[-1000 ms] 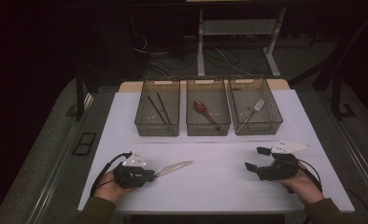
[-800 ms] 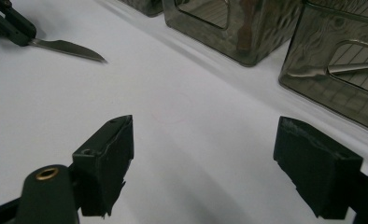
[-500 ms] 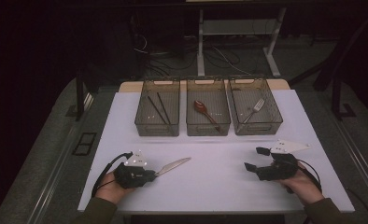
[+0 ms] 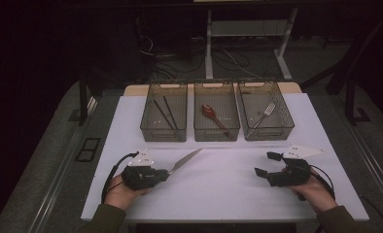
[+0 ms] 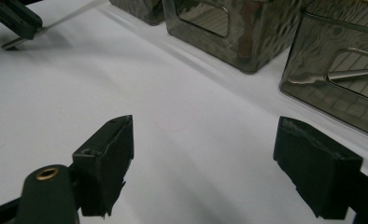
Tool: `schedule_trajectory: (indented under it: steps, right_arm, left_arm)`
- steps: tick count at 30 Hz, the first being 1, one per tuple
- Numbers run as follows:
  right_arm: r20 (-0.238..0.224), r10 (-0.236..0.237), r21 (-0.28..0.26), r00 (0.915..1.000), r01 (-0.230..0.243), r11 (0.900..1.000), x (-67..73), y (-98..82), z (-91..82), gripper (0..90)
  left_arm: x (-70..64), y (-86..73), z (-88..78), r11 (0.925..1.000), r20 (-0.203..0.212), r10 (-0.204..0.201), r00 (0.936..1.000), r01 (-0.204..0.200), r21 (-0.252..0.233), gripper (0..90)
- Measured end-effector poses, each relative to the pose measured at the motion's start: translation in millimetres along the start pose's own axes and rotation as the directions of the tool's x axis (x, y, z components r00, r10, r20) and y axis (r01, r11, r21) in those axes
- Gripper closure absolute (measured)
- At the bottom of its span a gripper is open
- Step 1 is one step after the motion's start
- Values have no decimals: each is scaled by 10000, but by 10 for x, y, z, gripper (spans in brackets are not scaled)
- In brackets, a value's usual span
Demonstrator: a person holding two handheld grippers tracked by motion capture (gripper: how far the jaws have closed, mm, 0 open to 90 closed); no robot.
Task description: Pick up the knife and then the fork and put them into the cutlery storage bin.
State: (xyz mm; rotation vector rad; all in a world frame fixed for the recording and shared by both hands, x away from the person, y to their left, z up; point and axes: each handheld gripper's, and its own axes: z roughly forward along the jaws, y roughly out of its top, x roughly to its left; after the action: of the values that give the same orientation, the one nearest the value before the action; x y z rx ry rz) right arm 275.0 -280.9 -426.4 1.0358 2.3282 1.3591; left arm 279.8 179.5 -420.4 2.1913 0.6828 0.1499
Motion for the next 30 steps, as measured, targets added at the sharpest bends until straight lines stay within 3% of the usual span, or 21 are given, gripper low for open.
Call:
schedule_trajectory:
  steps: [10,16,18,19,24,26,30]
  right_arm:
    - [-106,184,-335,9998,-188,9993,2,48,-20,196]
    - [-778,660,-506,9948,-701,9963,5,207,-32,138]
    - [-1001,506,-474,9937,-555,9973,27,271,-9,145]
    - [-903,401,-363,9951,-435,9984,49,305,15,148]
    - [-1128,115,-483,9936,-170,9987,159,449,151,208]
    - [-1361,286,-607,9903,-371,9975,181,515,203,249]
    - [-1871,660,-893,9801,-839,9925,214,655,312,412]
  left_arm:
    - [-116,366,130,9946,398,481,9980,-442,-940,794]
    - [-207,568,243,9887,593,730,9956,-645,-1353,795]
    - [-224,625,282,9860,593,751,9954,-653,-1532,795]
    - [-230,652,302,9851,603,753,9953,-649,-1593,795]
    - [-261,768,407,9809,440,701,9966,-609,-1845,795]
    - [-273,807,448,9794,278,644,9975,-578,-1937,795]
    - [-294,880,536,9767,118,549,9984,-513,-2082,795]
